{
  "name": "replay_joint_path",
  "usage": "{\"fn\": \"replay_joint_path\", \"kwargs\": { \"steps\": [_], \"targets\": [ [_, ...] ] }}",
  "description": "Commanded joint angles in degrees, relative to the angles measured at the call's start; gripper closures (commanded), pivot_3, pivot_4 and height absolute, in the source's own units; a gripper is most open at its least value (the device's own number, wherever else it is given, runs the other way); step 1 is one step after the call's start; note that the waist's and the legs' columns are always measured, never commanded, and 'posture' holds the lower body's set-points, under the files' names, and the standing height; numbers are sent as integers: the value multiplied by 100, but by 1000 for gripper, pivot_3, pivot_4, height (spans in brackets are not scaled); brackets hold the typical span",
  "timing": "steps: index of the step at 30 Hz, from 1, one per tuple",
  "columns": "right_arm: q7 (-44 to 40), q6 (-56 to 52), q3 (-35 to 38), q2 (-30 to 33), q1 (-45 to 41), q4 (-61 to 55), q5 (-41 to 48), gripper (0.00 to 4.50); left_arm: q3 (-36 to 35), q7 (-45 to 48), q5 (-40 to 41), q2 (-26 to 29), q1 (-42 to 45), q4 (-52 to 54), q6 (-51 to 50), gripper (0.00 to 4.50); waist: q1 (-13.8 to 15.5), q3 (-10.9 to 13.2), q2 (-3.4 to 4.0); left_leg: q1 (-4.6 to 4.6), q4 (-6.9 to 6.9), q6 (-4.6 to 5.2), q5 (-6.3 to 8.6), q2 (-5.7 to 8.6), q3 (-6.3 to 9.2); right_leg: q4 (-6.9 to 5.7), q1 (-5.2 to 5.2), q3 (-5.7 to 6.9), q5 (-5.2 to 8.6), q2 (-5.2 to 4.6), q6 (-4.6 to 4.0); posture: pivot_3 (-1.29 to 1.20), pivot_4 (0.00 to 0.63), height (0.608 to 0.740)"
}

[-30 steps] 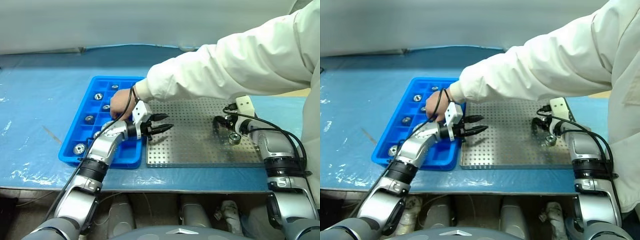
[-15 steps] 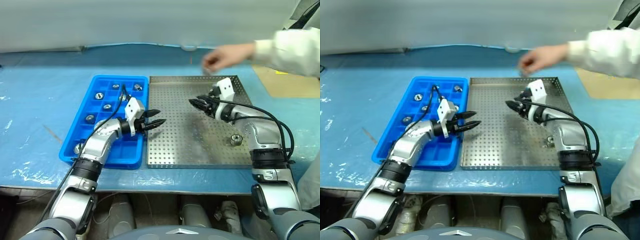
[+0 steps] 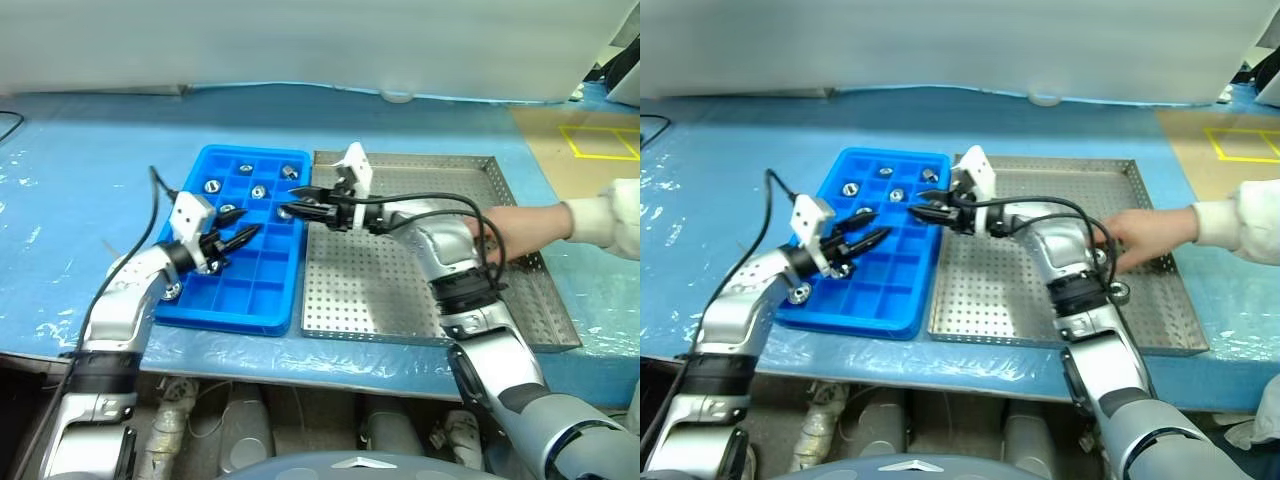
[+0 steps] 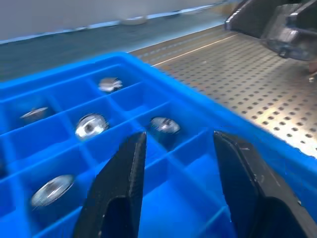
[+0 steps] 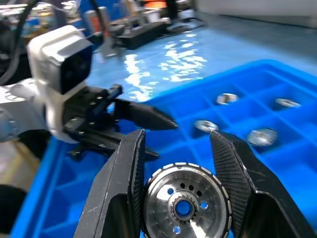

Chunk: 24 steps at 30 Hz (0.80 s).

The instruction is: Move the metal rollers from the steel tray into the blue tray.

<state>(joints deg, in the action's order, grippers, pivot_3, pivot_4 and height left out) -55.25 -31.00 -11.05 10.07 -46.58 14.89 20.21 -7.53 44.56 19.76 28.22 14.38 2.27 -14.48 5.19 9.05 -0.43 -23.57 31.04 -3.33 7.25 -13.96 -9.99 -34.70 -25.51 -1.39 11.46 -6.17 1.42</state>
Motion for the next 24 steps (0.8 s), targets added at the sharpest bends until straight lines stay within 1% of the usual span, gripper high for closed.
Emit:
{"fn": "replay_joint_path", "kwargs": {
  "steps": [1,7,12,17,24],
  "targets": [
    [-294,370,-314,-300,-239,243,-112,2807,-410,-252,135,163,-385,595,-129,2259,76,0,-1,-3,-3,0,0,0,2,0,0,5,3,-1,-1,302,150,740],
    [-250,993,-515,-665,-535,1262,-568,2807,-733,-511,228,320,-951,1147,-311,2259,341,2,-6,-20,-3,-6,-3,-2,23,-3,-2,29,7,-4,-4,378,150,740],
    [270,1632,-444,-913,-915,2488,-1068,2807,-753,-642,246,351,-1213,1420,-386,2259,486,2,-6,-25,-4,-13,-7,-2,44,-10,-1,42,7,-4,-4,416,150,740],
    [422,2049,-371,-989,-1139,3200,-1330,2807,-665,-712,247,312,-1263,1482,-411,2259,532,2,-6,-37,-3,-16,-8,-2,59,-10,-2,55,8,-3,-6,412,150,740],
    [518,2283,-216,-989,-1191,3613,-1479,2807,-377,-602,193,315,-1027,1261,-374,2259,522,2,-6,-49,1,-22,-12,-3,77,-13,-3,73,11,-2,-10,362,150,740]
  ]
}}
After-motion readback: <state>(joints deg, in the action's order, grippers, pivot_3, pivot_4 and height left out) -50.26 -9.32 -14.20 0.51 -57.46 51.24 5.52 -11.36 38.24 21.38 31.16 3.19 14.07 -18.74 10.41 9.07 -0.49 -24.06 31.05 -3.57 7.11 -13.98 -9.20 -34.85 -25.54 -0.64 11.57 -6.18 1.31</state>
